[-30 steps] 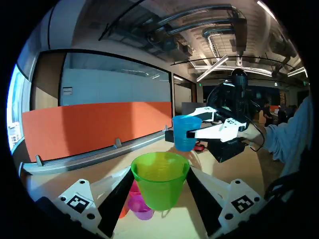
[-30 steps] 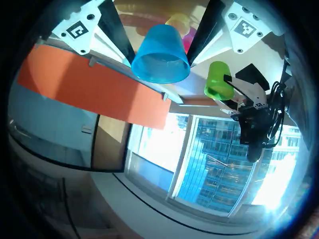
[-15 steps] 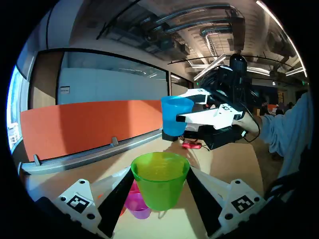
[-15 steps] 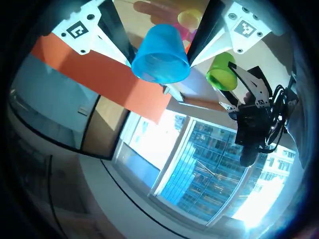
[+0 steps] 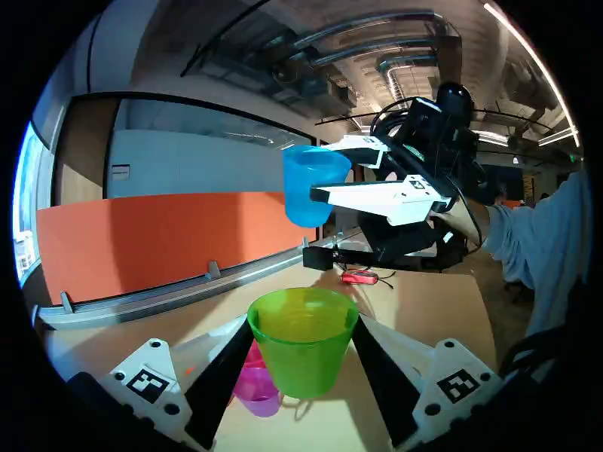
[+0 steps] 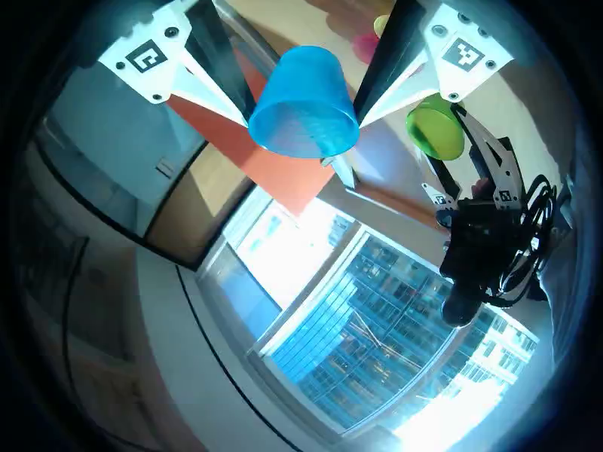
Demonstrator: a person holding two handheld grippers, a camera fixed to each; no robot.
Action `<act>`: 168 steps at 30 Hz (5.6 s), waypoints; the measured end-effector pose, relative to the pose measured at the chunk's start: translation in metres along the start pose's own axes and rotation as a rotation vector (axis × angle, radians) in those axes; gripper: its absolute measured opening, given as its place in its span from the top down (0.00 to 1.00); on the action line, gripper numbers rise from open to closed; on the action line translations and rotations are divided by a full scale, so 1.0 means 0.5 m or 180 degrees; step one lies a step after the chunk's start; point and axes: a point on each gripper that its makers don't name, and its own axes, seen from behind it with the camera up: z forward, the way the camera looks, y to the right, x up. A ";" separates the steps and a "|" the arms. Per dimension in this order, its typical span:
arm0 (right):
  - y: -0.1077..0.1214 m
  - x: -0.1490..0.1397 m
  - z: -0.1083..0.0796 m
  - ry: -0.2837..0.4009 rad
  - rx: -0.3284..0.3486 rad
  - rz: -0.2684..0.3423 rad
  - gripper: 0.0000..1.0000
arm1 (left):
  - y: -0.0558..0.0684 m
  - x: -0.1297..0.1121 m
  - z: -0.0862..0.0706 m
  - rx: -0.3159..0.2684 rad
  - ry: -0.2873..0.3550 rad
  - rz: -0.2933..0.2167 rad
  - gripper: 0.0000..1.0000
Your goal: Pour water
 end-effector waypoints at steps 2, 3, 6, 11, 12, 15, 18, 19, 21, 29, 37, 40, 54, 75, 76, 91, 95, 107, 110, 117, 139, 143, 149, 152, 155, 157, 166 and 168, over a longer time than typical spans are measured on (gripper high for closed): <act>0.004 0.011 0.004 0.0012 0.0000 -0.0085 0.09 | 0.000 0.002 -0.001 -0.0003 0.0013 -0.0006 0.12; 0.007 0.017 0.006 0.0019 0.0000 -0.0127 0.09 | 0.002 0.003 -0.002 -0.0008 0.0018 -0.0009 0.12; 0.012 0.031 0.011 0.0035 -0.0002 -0.0241 0.09 | 0.006 0.005 -0.003 -0.0022 0.0028 -0.0015 0.12; 0.019 0.045 0.016 0.0044 -0.0003 -0.0421 0.09 | 0.012 0.011 -0.002 -0.0044 0.0042 -0.0011 0.12; 0.021 0.047 0.017 0.0043 -0.0004 -0.0459 0.09 | 0.014 0.012 -0.002 -0.0050 0.0045 -0.0010 0.12; 0.025 0.052 0.022 0.0042 -0.0009 -0.0564 0.09 | 0.017 0.014 0.000 -0.0064 0.0054 -0.0005 0.12; 0.029 0.057 0.025 0.0047 -0.0019 -0.0682 0.09 | 0.020 0.017 0.000 -0.0074 0.0057 0.0004 0.12; 0.031 0.059 0.027 0.0046 -0.0025 -0.0731 0.09 | 0.021 0.018 0.000 -0.0076 0.0057 0.0007 0.12; 0.034 0.062 0.029 0.0043 -0.0034 -0.0818 0.09 | 0.022 0.019 0.000 -0.0079 0.0058 0.0012 0.12; 0.045 0.079 0.039 0.0027 -0.0064 -0.1136 0.09 | 0.026 0.023 0.003 -0.0091 0.0073 0.0010 0.12; 0.050 0.091 0.050 0.0012 -0.0065 -0.1371 0.09 | 0.031 0.025 0.007 -0.0112 0.0081 0.0011 0.12; 0.053 0.094 0.053 0.0002 -0.0077 -0.1449 0.10 | 0.032 0.025 0.007 -0.0114 0.0082 0.0011 0.12; 0.061 0.097 0.058 -0.0015 -0.0134 -0.1667 0.09 | 0.033 0.022 0.007 -0.0119 0.0066 0.0020 0.13; 0.071 0.119 0.071 0.0007 -0.0175 -0.1961 0.09 | 0.026 0.014 0.007 -0.0118 0.0048 0.0023 0.13; 0.071 0.119 0.072 0.0003 -0.0175 -0.1979 0.09 | 0.026 0.013 0.007 -0.0117 0.0047 0.0023 0.13; 0.074 0.127 0.075 0.0004 -0.0186 -0.2215 0.09 | 0.027 0.015 0.011 -0.0117 0.0048 0.0031 0.13; 0.076 0.129 0.075 0.0008 -0.0188 -0.2269 0.10 | 0.027 0.017 0.011 -0.0112 0.0051 0.0030 0.13; 0.078 0.132 0.080 0.0000 -0.0183 -0.2479 0.10 | 0.028 0.019 0.009 -0.0108 0.0059 0.0031 0.13; 0.078 0.133 0.080 -0.0002 -0.0182 -0.2533 0.10 | 0.030 0.021 0.010 -0.0110 0.0063 0.0030 0.13; 0.080 0.139 0.079 -0.0009 -0.0185 -0.2679 0.10 | 0.029 0.019 0.011 -0.0109 0.0067 0.0027 0.13; 0.073 0.159 0.080 -0.0010 -0.0221 -0.3269 0.10 | 0.024 0.020 0.017 -0.0090 0.0076 -0.0003 0.13; 0.067 0.166 0.081 0.0006 -0.0222 -0.3389 0.10 | 0.024 0.021 0.018 -0.0087 0.0083 -0.0006 0.13; 0.057 0.173 0.087 0.0008 -0.0217 -0.3588 0.10 | 0.024 0.024 0.018 -0.0085 0.0087 0.0007 0.13; 0.048 0.178 0.089 0.0024 -0.0207 -0.3649 0.10 | 0.025 0.025 0.018 -0.0088 0.0095 0.0003 0.13; 0.041 0.182 0.092 0.0030 -0.0198 -0.3704 0.10 | 0.024 0.026 0.018 -0.0083 0.0098 0.0002 0.13; 0.036 0.184 0.092 0.0032 -0.0196 -0.3739 0.10 | 0.023 0.027 0.018 -0.0077 0.0099 0.0004 0.13; 0.034 0.183 0.093 0.0044 -0.0203 -0.3664 0.10 | 0.023 0.031 0.016 -0.0071 0.0114 0.0004 0.13; 0.037 0.182 0.092 0.0047 -0.0214 -0.3592 0.10 | 0.024 0.032 0.015 -0.0068 0.0115 0.0008 0.13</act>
